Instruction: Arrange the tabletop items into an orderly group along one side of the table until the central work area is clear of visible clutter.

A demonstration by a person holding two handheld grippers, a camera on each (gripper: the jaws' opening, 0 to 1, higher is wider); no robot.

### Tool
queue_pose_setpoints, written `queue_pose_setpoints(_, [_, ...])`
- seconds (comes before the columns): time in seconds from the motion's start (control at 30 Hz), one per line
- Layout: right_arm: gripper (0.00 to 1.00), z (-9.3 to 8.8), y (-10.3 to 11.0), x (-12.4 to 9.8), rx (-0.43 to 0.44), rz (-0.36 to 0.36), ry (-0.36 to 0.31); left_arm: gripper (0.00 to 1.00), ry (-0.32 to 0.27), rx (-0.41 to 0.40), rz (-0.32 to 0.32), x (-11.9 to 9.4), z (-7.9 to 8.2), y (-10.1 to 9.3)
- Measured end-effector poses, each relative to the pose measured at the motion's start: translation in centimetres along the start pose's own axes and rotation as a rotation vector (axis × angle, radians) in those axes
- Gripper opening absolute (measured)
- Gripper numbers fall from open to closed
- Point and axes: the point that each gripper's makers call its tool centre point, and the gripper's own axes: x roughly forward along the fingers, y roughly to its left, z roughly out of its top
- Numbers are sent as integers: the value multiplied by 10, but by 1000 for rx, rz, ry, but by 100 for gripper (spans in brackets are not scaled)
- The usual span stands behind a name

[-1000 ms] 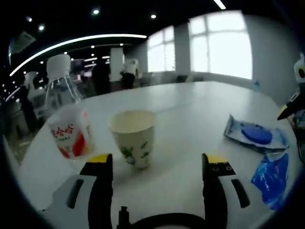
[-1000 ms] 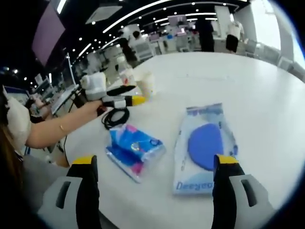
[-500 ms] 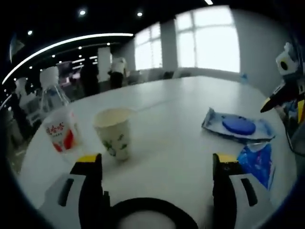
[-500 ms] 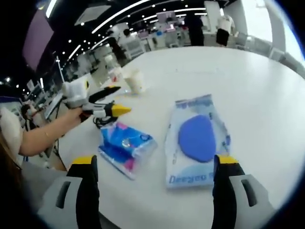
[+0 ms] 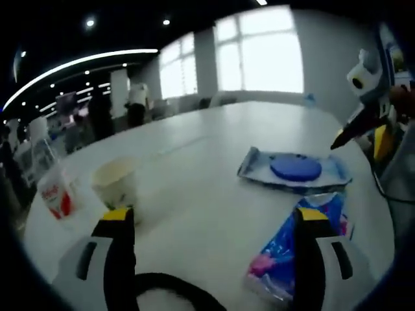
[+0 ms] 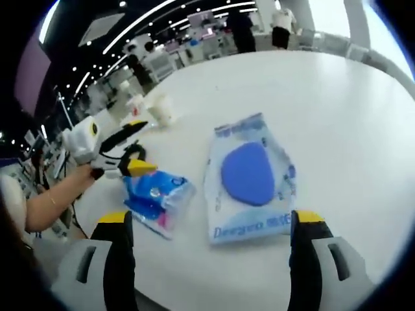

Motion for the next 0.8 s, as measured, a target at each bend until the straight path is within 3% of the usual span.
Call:
queue_pose_setpoints(0.1, [99,-7,-7,0,32,-27,31,99,-6,6,-28,5,4,-5])
queue_pose_setpoints(0.5, [97,-16,-20,-1,171,-68,45,96,-4,40,-130,30,20,-25])
queue_pose_setpoints(0.8, [94,-25,-24,3,285,-69,60,94,-8,33,-166,50,29,-32])
